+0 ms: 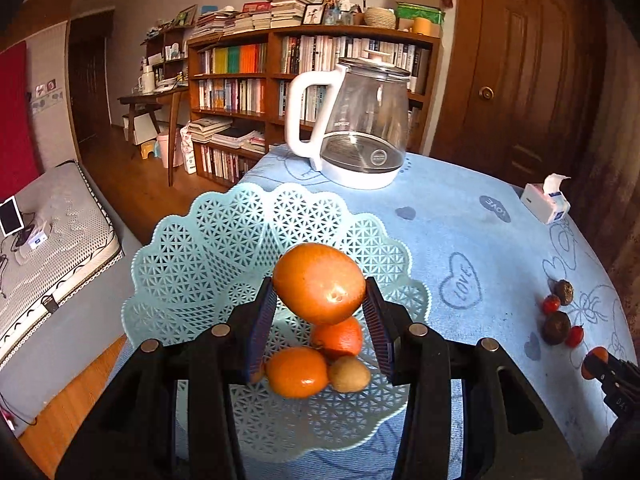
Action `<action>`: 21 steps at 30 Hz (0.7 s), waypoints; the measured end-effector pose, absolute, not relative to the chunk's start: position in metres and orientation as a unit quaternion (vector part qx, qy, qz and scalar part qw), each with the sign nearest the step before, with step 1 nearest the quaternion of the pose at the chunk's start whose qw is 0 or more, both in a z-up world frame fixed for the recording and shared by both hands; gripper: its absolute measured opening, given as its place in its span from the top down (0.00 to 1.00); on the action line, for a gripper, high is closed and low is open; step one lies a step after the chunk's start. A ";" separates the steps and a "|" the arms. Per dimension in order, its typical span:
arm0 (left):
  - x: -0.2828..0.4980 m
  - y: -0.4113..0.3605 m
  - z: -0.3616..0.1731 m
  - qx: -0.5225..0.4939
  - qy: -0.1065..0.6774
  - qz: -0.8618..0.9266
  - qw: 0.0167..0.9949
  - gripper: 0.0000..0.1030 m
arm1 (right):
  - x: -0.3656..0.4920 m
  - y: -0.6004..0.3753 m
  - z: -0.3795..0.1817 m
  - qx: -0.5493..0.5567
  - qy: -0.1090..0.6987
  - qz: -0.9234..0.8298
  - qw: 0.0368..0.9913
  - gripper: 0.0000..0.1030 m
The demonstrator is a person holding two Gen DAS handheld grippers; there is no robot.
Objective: Organize fruits
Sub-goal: 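Lower the orange into the basket and open the left tool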
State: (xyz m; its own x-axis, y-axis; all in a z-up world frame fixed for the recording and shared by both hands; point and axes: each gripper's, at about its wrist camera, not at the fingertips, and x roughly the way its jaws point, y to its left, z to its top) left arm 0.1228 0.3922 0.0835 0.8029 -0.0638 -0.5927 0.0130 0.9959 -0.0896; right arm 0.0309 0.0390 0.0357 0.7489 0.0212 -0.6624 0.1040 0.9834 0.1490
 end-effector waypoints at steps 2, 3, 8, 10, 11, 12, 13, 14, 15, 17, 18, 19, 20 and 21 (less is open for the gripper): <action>0.126 0.402 0.082 -0.051 0.317 -0.014 0.947 0.56 | 0.031 0.039 0.035 0.088 0.355 -0.022 0.931 0.61; 0.128 0.405 0.081 -0.055 0.319 -0.010 0.946 0.56 | 0.031 0.039 0.035 0.088 0.355 -0.021 0.930 0.61; 0.137 0.416 0.075 -0.066 0.331 0.002 0.941 0.56 | 0.031 0.041 0.034 0.085 0.358 -0.019 0.930 0.61; 0.138 0.419 0.072 -0.070 0.335 0.006 0.940 0.56 | 0.031 0.042 0.033 0.085 0.358 -0.018 0.930 0.61; 0.139 0.421 0.071 -0.072 0.337 0.010 0.939 0.55 | 0.031 0.042 0.033 0.084 0.359 -0.017 0.929 0.61; 0.140 0.423 0.070 -0.075 0.339 0.015 0.938 0.54 | 0.032 0.043 0.032 0.084 0.359 -0.017 0.929 0.61; 0.141 0.425 0.069 -0.079 0.339 0.021 0.937 0.47 | 0.031 0.043 0.032 0.083 0.360 -0.016 0.929 0.61; 0.141 0.428 0.070 -0.083 0.337 0.025 0.938 0.37 | 0.031 0.043 0.032 0.083 0.360 -0.016 0.929 0.61; 0.139 0.430 0.072 -0.086 0.333 0.029 0.939 0.34 | 0.031 0.044 0.032 0.082 0.360 -0.016 0.929 0.61; 0.137 0.434 0.077 -0.091 0.326 0.033 0.940 0.30 | 0.031 0.044 0.032 0.083 0.360 -0.016 0.929 0.61; 0.136 0.435 0.079 -0.094 0.323 0.033 0.941 0.29 | 0.031 0.045 0.032 0.082 0.360 -0.015 0.929 0.61; 0.135 0.437 0.081 -0.097 0.320 0.034 0.942 0.26 | 0.032 0.046 0.032 0.081 0.361 -0.015 0.929 0.61; 0.133 0.439 0.084 -0.100 0.316 0.036 0.943 0.23 | 0.032 0.047 0.032 0.080 0.361 -0.014 0.929 0.61; 0.132 0.441 0.086 -0.103 0.313 0.037 0.943 0.22 | 0.033 0.049 0.032 0.079 0.361 -0.013 0.929 0.61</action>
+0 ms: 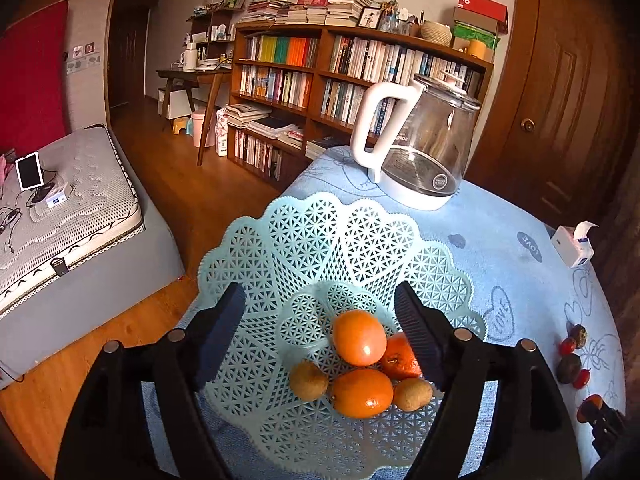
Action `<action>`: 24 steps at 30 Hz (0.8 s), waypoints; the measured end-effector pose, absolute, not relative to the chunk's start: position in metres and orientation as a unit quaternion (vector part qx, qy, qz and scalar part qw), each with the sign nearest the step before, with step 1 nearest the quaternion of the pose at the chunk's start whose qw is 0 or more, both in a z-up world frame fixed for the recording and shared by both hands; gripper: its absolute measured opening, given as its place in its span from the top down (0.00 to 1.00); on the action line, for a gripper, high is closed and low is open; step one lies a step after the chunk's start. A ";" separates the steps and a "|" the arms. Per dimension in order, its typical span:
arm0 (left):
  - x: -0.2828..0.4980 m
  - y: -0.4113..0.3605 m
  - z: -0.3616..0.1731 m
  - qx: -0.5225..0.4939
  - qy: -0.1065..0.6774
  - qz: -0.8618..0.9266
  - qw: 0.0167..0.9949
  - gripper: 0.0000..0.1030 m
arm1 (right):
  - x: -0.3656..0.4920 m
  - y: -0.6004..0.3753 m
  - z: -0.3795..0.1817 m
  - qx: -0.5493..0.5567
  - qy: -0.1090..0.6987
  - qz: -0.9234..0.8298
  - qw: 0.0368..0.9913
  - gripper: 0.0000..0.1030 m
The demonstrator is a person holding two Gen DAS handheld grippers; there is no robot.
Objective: Organize fruits
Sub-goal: 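Lower the orange into the basket and open the left tool, then lower the orange into the basket and open the right tool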
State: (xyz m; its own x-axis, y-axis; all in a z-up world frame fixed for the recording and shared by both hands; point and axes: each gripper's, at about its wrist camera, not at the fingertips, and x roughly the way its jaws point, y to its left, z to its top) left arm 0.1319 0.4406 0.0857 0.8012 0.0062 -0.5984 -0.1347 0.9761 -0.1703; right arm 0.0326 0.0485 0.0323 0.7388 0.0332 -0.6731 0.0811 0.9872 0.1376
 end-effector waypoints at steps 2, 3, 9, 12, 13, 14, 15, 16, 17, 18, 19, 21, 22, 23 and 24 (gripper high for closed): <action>0.129 0.443 0.089 -0.108 0.309 0.039 0.944 0.21 | 0.035 0.054 0.035 0.075 0.361 -0.006 0.929 0.61; 0.129 0.445 0.090 -0.111 0.308 0.038 0.944 0.19 | 0.037 0.058 0.037 0.077 0.362 0.001 0.929 0.61; 0.123 0.447 0.097 -0.120 0.297 0.034 0.947 0.10 | 0.056 0.096 0.061 0.062 0.350 0.054 0.933 0.61; 0.121 0.449 0.100 -0.124 0.293 0.030 0.948 0.09 | 0.069 0.124 0.072 0.056 0.346 0.089 0.932 0.61; 0.120 0.450 0.101 -0.125 0.293 0.029 0.948 0.09 | 0.073 0.135 0.076 0.053 0.344 0.102 0.932 0.61; 0.120 0.451 0.102 -0.128 0.292 0.028 0.948 0.09 | 0.077 0.145 0.080 0.049 0.341 0.113 0.932 0.61; 0.119 0.453 0.103 -0.131 0.291 0.028 0.947 0.09 | 0.081 0.155 0.083 0.043 0.338 0.124 0.932 0.61; 0.119 0.454 0.104 -0.134 0.289 0.028 0.947 0.09 | 0.086 0.167 0.086 0.037 0.334 0.135 0.932 0.61; 0.118 0.456 0.105 -0.137 0.288 0.027 0.947 0.09 | 0.091 0.177 0.088 0.032 0.331 0.144 0.932 0.61; 0.118 0.459 0.106 -0.140 0.286 0.028 0.947 0.09 | 0.097 0.188 0.089 0.027 0.331 0.153 0.931 0.61; 0.117 0.461 0.107 -0.143 0.284 0.030 0.947 0.09 | 0.103 0.197 0.090 0.025 0.332 0.160 0.929 0.61; 0.117 0.464 0.108 -0.147 0.284 0.032 0.947 0.09 | 0.116 0.216 0.090 0.022 0.337 0.176 0.925 0.61; 0.117 0.466 0.108 -0.149 0.284 0.033 0.947 0.09 | 0.122 0.225 0.090 0.019 0.340 0.181 0.923 0.61; 0.117 0.466 0.108 -0.150 0.284 0.032 0.946 0.09 | 0.128 0.233 0.090 0.017 0.342 0.185 0.921 0.61; 0.117 0.468 0.108 -0.152 0.285 0.032 0.946 0.09 | 0.133 0.241 0.089 0.015 0.344 0.188 0.920 0.61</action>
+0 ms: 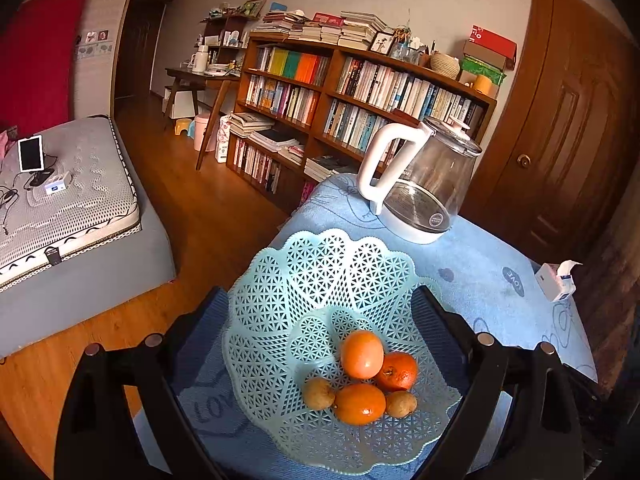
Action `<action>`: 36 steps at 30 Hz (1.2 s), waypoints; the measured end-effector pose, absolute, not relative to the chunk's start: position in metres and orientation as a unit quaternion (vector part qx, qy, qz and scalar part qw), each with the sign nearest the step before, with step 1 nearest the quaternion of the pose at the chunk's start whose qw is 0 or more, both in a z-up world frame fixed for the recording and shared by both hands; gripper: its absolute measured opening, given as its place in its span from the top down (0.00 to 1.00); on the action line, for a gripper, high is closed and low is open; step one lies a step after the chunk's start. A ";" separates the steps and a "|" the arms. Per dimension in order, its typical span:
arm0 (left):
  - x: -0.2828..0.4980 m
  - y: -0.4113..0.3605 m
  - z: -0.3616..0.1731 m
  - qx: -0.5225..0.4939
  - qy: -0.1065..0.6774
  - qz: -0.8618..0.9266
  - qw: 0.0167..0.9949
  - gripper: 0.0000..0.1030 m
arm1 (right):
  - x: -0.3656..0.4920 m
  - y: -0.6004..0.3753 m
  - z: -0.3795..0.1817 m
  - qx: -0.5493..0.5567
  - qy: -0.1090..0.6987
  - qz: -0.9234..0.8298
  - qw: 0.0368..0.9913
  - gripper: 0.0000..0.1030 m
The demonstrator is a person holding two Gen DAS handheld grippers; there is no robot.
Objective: Organize fruits
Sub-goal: 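Lower the orange into the basket and open the right tool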
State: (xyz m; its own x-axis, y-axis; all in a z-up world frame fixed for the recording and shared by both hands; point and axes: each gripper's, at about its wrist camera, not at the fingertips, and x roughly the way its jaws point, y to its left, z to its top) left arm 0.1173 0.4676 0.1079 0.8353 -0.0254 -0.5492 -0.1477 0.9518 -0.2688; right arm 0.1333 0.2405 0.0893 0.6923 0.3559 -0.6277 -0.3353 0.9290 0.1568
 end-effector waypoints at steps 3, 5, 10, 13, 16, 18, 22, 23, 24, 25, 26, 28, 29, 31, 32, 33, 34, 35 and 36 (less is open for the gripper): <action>0.118 0.472 0.108 -0.156 0.285 0.035 0.945 0.09 | 0.148 0.260 0.087 0.009 0.351 0.194 0.916 0.61; 0.118 0.475 0.108 -0.160 0.285 0.039 0.944 0.09 | 0.159 0.270 0.083 0.005 0.357 0.193 0.914 0.61; 0.121 0.476 0.106 -0.167 0.290 0.041 0.942 0.09 | 0.176 0.277 0.082 0.017 0.365 0.195 0.910 0.60; 0.122 0.475 0.103 -0.165 0.292 0.040 0.941 0.09 | 0.175 0.272 0.085 0.024 0.359 0.194 0.913 0.60; 0.123 0.475 0.101 -0.164 0.295 0.041 0.940 0.08 | 0.169 0.263 0.085 0.035 0.355 0.191 0.914 0.60; 0.122 0.474 0.101 -0.162 0.295 0.040 0.941 0.08 | 0.165 0.256 0.083 0.045 0.354 0.186 0.915 0.60; 0.121 0.474 0.102 -0.161 0.293 0.041 0.941 0.08 | 0.157 0.243 0.078 0.062 0.356 0.180 0.915 0.60; 0.121 0.474 0.102 -0.161 0.294 0.041 0.941 0.08 | 0.155 0.241 0.076 0.064 0.357 0.179 0.915 0.60; 0.120 0.473 0.102 -0.161 0.294 0.040 0.941 0.08 | 0.154 0.238 0.074 0.067 0.358 0.177 0.914 0.60; 0.120 0.472 0.102 -0.160 0.294 0.040 0.941 0.08 | 0.152 0.236 0.072 0.069 0.360 0.176 0.914 0.59; 0.120 0.471 0.102 -0.160 0.294 0.039 0.942 0.08 | 0.151 0.234 0.070 0.070 0.361 0.174 0.914 0.59; 0.120 0.469 0.103 -0.158 0.294 0.036 0.942 0.08 | 0.147 0.231 0.068 0.071 0.360 0.170 0.915 0.59; 0.120 0.467 0.104 -0.157 0.294 0.035 0.942 0.08 | 0.146 0.229 0.067 0.072 0.360 0.167 0.915 0.59; 0.119 0.465 0.105 -0.155 0.293 0.033 0.943 0.08 | 0.143 0.226 0.064 0.072 0.359 0.163 0.916 0.59; 0.119 0.464 0.105 -0.155 0.293 0.032 0.943 0.05 | 0.141 0.224 0.063 0.073 0.360 0.161 0.916 0.59; 0.119 0.463 0.105 -0.154 0.292 0.031 0.943 0.05 | 0.140 0.223 0.062 0.073 0.361 0.159 0.916 0.59; 0.118 0.463 0.105 -0.154 0.292 0.031 0.943 0.05 | 0.139 0.221 0.061 0.073 0.362 0.157 0.916 0.59; 0.118 0.461 0.105 -0.154 0.292 0.030 0.943 0.05 | 0.137 0.220 0.060 0.072 0.362 0.153 0.917 0.59; 0.118 0.460 0.104 -0.153 0.293 0.029 0.943 0.05 | 0.135 0.218 0.059 0.071 0.362 0.150 0.917 0.59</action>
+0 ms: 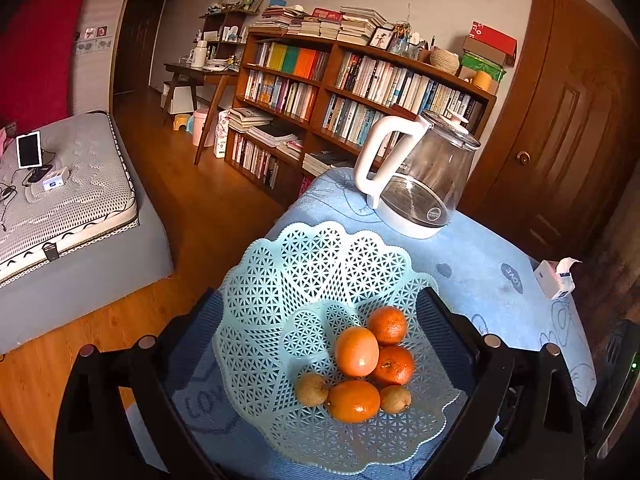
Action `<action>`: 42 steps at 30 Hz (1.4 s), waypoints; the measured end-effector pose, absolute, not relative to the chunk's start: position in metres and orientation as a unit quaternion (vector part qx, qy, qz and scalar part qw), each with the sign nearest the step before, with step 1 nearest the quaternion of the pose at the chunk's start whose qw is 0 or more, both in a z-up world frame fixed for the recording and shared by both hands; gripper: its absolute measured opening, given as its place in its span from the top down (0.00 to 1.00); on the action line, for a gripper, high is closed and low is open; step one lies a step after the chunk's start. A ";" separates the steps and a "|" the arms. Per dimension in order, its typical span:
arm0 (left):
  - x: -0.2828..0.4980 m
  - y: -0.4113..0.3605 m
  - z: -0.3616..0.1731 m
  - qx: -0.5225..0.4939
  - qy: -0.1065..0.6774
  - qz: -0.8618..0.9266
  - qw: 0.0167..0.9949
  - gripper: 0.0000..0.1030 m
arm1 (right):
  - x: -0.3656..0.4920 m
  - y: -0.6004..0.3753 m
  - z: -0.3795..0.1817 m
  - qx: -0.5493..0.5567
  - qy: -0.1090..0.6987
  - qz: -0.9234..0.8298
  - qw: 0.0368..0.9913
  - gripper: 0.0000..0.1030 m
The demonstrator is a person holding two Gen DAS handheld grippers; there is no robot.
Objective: Organize fruits
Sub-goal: 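Lower the orange into the basket and open the right tool, then withdraw both tools from the basket toward the remaining tomatoes and dark fruits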
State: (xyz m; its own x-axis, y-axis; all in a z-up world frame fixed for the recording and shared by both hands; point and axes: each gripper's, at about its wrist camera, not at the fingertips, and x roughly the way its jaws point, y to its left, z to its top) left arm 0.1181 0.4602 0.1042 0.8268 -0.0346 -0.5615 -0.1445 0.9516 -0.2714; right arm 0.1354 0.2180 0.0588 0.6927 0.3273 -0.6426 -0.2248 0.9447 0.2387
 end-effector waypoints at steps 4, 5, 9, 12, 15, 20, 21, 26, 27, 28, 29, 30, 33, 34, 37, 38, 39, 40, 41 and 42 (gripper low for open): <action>0.119 0.453 0.103 -0.146 0.295 0.024 0.944 0.05 | 0.131 0.208 0.055 0.074 0.364 0.143 0.918 0.59; 0.119 0.450 0.103 -0.143 0.295 0.022 0.944 0.05 | 0.130 0.205 0.054 0.076 0.364 0.141 0.918 0.59; 0.118 0.444 0.102 -0.135 0.297 0.015 0.945 0.05 | 0.126 0.195 0.053 0.081 0.364 0.133 0.918 0.59; 0.118 0.440 0.101 -0.132 0.298 0.012 0.945 0.05 | 0.123 0.187 0.051 0.084 0.365 0.125 0.919 0.59; 0.118 0.437 0.100 -0.129 0.300 0.009 0.945 0.05 | 0.120 0.178 0.049 0.089 0.366 0.118 0.919 0.59; 0.119 0.430 0.099 -0.123 0.303 0.004 0.945 0.05 | 0.117 0.167 0.046 0.097 0.367 0.109 0.919 0.59; 0.118 0.428 0.099 -0.121 0.303 0.003 0.945 0.05 | 0.117 0.166 0.046 0.099 0.367 0.108 0.919 0.59; 0.119 0.420 0.097 -0.112 0.307 -0.004 0.945 0.05 | 0.112 0.156 0.045 0.105 0.363 0.100 0.920 0.53; 0.119 0.418 0.096 -0.110 0.307 -0.005 0.945 0.05 | 0.112 0.154 0.045 0.106 0.364 0.099 0.920 0.53; 0.119 0.416 0.095 -0.108 0.308 -0.007 0.945 0.05 | 0.111 0.152 0.044 0.107 0.365 0.097 0.920 0.53; 0.119 0.413 0.095 -0.104 0.308 -0.008 0.946 0.05 | 0.110 0.150 0.043 0.109 0.365 0.095 0.920 0.53; 0.119 0.410 0.095 -0.098 0.307 -0.008 0.947 0.05 | 0.109 0.148 0.042 0.110 0.366 0.093 0.920 0.53; 0.116 0.399 0.095 -0.069 0.299 -0.002 0.952 0.05 | 0.107 0.141 0.041 0.116 0.366 0.087 0.919 0.53; 0.115 0.395 0.096 -0.062 0.298 -0.005 0.952 0.05 | 0.106 0.139 0.041 0.117 0.366 0.085 0.919 0.53; 0.112 0.386 0.096 -0.049 0.297 -0.016 0.953 0.04 | 0.104 0.133 0.040 0.122 0.366 0.080 0.919 0.50; 0.111 0.383 0.096 -0.046 0.297 -0.019 0.954 0.04 | 0.103 0.131 0.040 0.124 0.365 0.079 0.919 0.50; 0.111 0.380 0.096 -0.042 0.297 -0.021 0.954 0.04 | 0.102 0.129 0.040 0.125 0.365 0.077 0.920 0.49; 0.110 0.377 0.096 -0.038 0.296 -0.023 0.954 0.04 | 0.102 0.128 0.040 0.126 0.364 0.076 0.920 0.47; 0.110 0.374 0.095 -0.034 0.296 -0.025 0.954 0.04 | 0.101 0.126 0.039 0.128 0.364 0.074 0.919 0.47; 0.109 0.371 0.095 -0.030 0.295 -0.027 0.954 0.04 | 0.100 0.124 0.039 0.130 0.364 0.072 0.919 0.45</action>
